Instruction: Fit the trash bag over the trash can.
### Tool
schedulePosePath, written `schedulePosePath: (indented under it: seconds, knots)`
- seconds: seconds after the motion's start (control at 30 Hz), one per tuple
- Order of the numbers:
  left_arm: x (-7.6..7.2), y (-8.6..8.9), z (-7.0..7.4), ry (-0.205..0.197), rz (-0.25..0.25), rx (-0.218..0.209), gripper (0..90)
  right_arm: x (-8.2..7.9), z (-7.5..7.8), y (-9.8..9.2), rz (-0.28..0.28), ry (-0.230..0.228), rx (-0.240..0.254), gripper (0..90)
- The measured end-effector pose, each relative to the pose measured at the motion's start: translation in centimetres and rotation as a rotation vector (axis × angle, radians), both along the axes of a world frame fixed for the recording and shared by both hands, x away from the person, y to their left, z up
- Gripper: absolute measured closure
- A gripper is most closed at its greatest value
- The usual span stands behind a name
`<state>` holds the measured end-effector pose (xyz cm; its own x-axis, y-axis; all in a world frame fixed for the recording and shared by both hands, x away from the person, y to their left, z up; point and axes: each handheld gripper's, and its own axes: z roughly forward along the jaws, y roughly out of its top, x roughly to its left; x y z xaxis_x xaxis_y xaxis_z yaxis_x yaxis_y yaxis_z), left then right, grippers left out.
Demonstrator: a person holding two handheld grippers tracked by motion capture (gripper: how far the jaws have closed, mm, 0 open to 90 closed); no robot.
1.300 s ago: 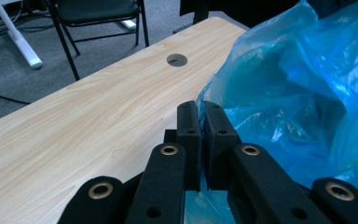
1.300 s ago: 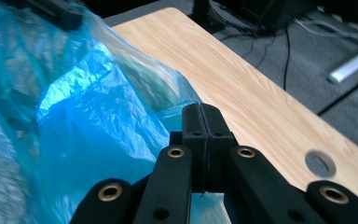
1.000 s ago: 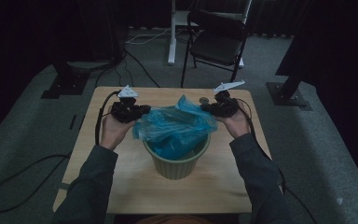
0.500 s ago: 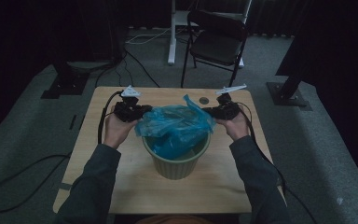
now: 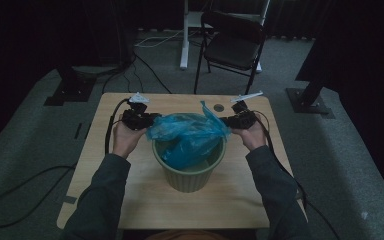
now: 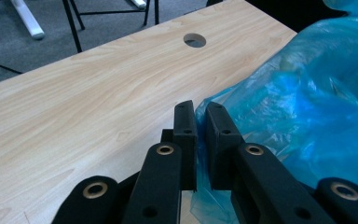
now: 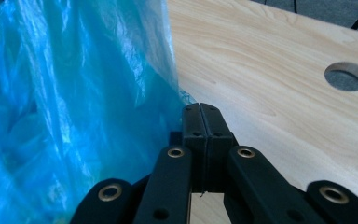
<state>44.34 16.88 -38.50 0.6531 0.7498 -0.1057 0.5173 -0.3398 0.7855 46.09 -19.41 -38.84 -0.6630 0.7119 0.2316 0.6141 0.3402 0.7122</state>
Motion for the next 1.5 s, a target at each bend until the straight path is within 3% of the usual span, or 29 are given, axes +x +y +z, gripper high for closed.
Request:
schedulePosePath:
  seconds: [0.13, 0.33, 0.67, 0.77, 0.93, 1.03, 1.17, 1.27, 1.4, 1.5]
  knots:
    - [-0.6, 0.5, 0.2, 0.001, -0.006, -0.022, 80.0, -0.6, -0.3, -0.6, 0.005, 0.01, 0.013, 90.0]
    - [-1.8, 2.0, 1.7, -0.039, 0.013, -0.099, 69.3, -1.3, -0.1, -1.6, 0.006, 0.006, 0.026, 90.0]
    - [-3.4, 3.4, 3.9, -0.095, 0.012, -0.195, 62.2, -1.5, 0.2, -1.8, 0.016, 0.006, 0.027, 89.5]
    - [-3.8, 3.4, 4.2, -0.1, -0.02, -0.227, 60.0, -1.5, 0.2, -1.9, 0.019, 0.004, 0.03, 89.4]
    - [-5.3, 2.9, 4.6, -0.135, -0.138, -0.285, 53.1, -1.5, 0.2, -1.9, 0.02, 0.005, 0.031, 89.0]
    - [-5.5, 2.4, 4.5, -0.133, -0.163, -0.267, 49.1, -1.5, 0.2, -1.8, 0.021, 0.006, 0.032, 89.0]
    - [-5.3, 2.0, 4.1, -0.118, -0.155, -0.234, 47.0, -1.6, 0.2, -1.8, 0.023, 0.007, 0.032, 88.8]
    - [-5.1, 1.4, 3.0, -0.097, -0.139, -0.178, 47.2, -1.6, 0.2, -1.8, 0.024, 0.006, 0.034, 88.5]
    - [-5.3, 1.2, 2.1, -0.076, -0.112, -0.134, 53.4, -1.7, 0.3, -2.0, 0.028, 0.004, 0.042, 88.1]
    - [-5.7, 1.4, 1.5, -0.079, -0.087, -0.111, 66.5, -1.9, 0.2, -2.3, 0.033, 0.011, 0.055, 87.9]
